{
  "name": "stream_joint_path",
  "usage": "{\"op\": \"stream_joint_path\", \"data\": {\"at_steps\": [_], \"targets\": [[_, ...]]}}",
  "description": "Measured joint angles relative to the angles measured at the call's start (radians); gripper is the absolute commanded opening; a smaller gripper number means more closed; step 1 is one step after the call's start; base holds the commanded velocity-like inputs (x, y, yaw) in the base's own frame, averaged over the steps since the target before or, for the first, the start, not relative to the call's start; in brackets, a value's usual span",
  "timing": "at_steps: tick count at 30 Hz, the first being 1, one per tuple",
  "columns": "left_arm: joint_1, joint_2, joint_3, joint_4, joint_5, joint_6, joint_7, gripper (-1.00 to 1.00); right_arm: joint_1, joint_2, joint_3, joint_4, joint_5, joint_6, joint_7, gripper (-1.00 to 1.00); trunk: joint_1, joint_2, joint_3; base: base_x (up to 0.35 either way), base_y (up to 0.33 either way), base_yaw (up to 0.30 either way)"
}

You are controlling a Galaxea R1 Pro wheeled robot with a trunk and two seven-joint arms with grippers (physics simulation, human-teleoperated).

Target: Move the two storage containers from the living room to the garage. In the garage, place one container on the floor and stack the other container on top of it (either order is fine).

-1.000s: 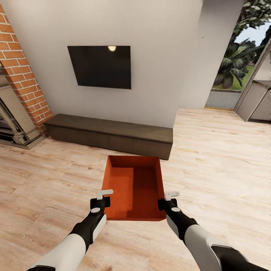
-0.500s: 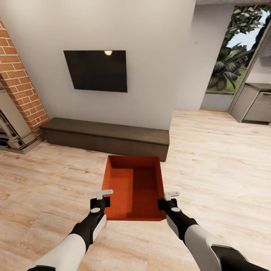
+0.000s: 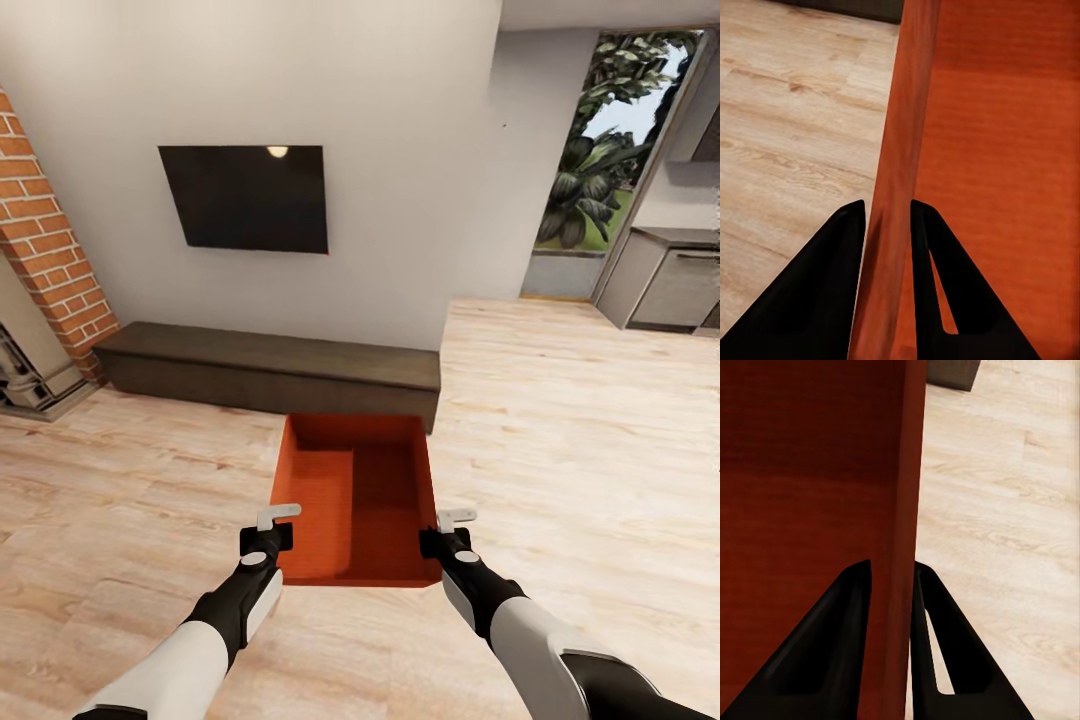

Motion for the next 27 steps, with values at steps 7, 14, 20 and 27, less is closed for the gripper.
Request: {"op": "stream_joint_path", "data": {"at_steps": [7, 14, 20, 27], "targets": [[0.0, 0.0, 0.0, 0.0, 0.001, -0.001, 0.0, -1.0, 0.0, 0.0, 0.0, 0.0, 0.0, -0.001, 0.0, -1.0, 0.0, 0.0, 0.011, 0.0, 0.0, -0.084], [0.0, -0.001, -0.001, 0.0, 0.001, 0.0, 0.002, -1.0, 0.0, -0.001, 0.001, 0.0, -0.001, -0.001, 0.0, -1.0, 0.0, 0.0, 0.021, 0.0, 0.0, -0.084], [0.0, -0.001, 0.0, 0.0, 0.001, -0.001, 0.002, -1.0, 0.0, -0.001, 0.001, 0.0, -0.001, -0.001, 0.0, -1.0, 0.0, 0.0, 0.03, 0.0, 0.0, -0.084], [0.0, -0.001, 0.0, 0.0, 0.001, 0.0, 0.002, -1.0, 0.0, -0.001, 0.001, 0.0, -0.001, 0.0, 0.001, -1.0, 0.0, 0.0, 0.041, 0.0, 0.0, -0.084]]}}
